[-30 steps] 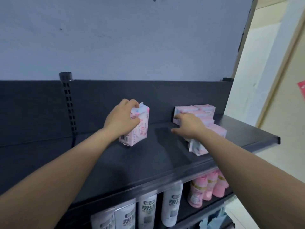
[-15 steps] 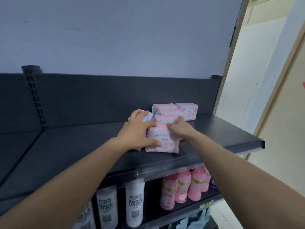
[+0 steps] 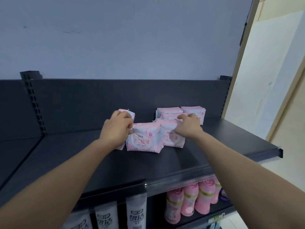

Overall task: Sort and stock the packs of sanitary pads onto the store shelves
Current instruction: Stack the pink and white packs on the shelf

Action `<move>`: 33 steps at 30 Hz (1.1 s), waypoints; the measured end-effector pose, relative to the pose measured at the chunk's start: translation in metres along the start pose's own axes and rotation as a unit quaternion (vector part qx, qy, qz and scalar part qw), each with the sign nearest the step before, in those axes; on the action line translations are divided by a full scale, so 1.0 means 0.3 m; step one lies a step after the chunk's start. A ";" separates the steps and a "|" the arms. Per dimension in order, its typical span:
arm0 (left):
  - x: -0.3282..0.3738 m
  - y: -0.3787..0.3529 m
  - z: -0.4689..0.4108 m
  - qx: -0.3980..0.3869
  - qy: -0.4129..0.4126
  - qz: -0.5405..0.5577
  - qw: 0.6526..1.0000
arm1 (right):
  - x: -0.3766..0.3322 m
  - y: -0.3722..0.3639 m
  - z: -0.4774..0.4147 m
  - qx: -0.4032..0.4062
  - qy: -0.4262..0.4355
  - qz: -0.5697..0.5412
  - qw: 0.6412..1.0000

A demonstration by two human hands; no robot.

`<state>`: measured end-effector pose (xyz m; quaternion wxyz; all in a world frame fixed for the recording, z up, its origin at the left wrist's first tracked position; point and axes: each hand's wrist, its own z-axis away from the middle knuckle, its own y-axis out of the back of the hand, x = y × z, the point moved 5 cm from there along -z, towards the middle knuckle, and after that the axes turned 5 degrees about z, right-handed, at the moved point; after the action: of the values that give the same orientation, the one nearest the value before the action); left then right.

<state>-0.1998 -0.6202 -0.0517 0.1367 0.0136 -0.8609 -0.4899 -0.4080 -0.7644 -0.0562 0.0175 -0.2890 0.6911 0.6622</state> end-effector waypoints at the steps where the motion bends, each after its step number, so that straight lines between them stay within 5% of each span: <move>1: -0.017 0.004 -0.005 0.005 0.007 -0.006 1.000 | 0.011 -0.022 -0.010 -0.050 -0.008 -0.019 0.999; 3: -0.039 0.000 -0.021 0.009 0.016 -0.022 1.000 | 0.027 -0.056 -0.027 -0.096 0.015 -0.047 0.994; 8: -0.028 -0.038 -0.084 -0.026 0.028 -0.029 0.999 | 0.078 -0.012 -0.106 -0.035 0.100 0.063 0.992; 12: -0.023 -0.061 -0.138 -0.006 0.102 0.073 0.992 | 0.110 0.012 -0.183 -0.118 0.105 -0.068 0.985; 16: 0.048 -0.116 -0.137 0.024 0.183 0.100 0.978 | 0.138 0.059 -0.268 -0.022 0.149 -0.146 0.978; 20: 0.109 -0.139 -0.133 0.004 0.159 0.147 0.976 | 0.144 0.080 -0.337 0.042 0.186 -0.125 0.974; 25: 0.153 -0.125 -0.123 0.009 0.222 0.139 0.965 | 0.167 0.036 -0.422 -0.042 0.191 -0.089 0.977; 29: 0.198 -0.142 -0.117 -0.062 0.305 0.111 0.944 | 0.170 -0.022 -0.435 -0.084 0.188 -0.086 0.975; 33: 0.253 -0.160 -0.155 -0.168 0.304 0.063 0.936 | 0.148 -0.024 -0.441 -0.091 0.193 -0.041 0.976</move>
<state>-0.2666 -0.6959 -0.0531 0.4228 0.0848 -0.6827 -0.5899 -0.3945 -0.9030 -0.0645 -0.1153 -0.4394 0.6064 0.6526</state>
